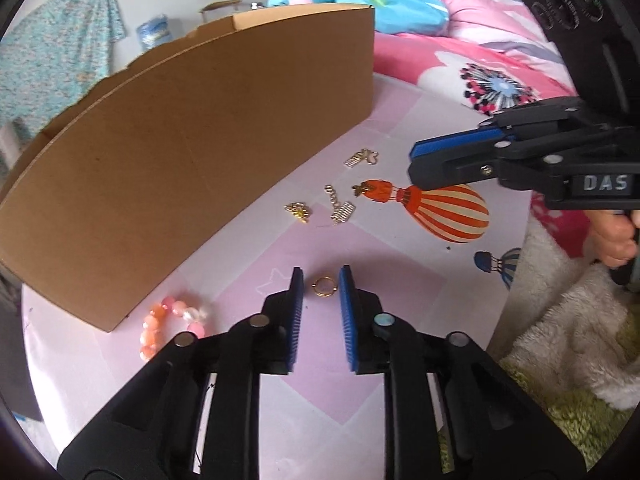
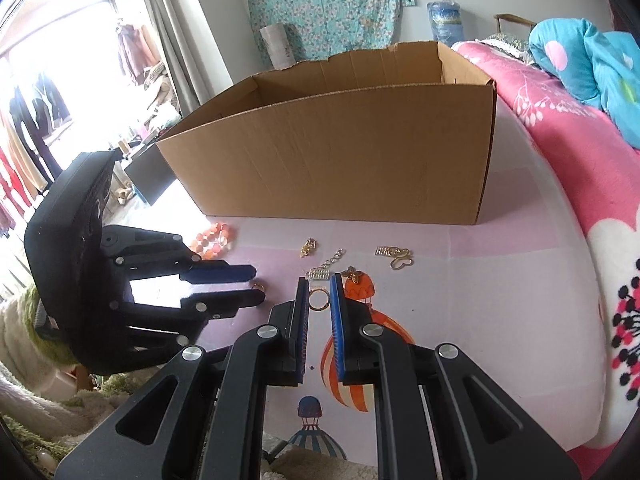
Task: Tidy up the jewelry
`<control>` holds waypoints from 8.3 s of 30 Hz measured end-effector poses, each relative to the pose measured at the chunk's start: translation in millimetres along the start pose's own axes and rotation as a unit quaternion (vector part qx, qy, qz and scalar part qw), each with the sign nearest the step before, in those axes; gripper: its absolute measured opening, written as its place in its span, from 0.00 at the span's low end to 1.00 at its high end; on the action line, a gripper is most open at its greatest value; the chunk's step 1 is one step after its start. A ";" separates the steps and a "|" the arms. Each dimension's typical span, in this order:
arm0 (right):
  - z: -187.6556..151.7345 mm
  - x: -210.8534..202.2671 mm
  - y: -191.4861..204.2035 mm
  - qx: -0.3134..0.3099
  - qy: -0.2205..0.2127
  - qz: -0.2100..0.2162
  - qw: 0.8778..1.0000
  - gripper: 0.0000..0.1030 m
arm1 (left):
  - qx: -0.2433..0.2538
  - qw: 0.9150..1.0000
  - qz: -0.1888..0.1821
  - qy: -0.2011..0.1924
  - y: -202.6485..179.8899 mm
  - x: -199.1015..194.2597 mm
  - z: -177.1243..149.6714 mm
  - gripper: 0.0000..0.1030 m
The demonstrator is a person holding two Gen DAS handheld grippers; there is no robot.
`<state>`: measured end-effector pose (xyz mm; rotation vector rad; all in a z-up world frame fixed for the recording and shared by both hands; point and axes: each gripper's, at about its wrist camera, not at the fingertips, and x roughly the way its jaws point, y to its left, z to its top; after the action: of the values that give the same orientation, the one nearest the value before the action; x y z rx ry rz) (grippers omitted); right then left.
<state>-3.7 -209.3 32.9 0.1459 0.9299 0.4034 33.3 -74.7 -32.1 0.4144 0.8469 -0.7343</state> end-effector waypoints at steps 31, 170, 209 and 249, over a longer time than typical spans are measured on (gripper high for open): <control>143.2 -1.7 10.8 -0.021 -0.051 0.062 0.997 0.11 | -0.171 0.980 0.040 -0.096 81.8 -62.0 120.0 0.11; 12.5 56.7 35.0 -0.028 0.045 -0.089 0.995 0.05 | -0.226 0.973 0.017 -0.039 37.5 3.0 -9.7 0.01; 17.3 73.8 46.5 -0.049 0.050 -0.120 0.990 0.31 | -0.223 0.974 0.017 -0.040 35.7 3.4 -7.5 0.02; 35.2 68.1 29.0 -0.074 0.095 -0.011 0.993 0.29 | -0.211 0.975 0.036 -0.052 24.2 -7.7 -5.7 0.01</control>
<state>52.6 -153.8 11.4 -0.0386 1.0844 0.4704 44.6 -51.5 -28.3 0.0253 0.8576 -0.4875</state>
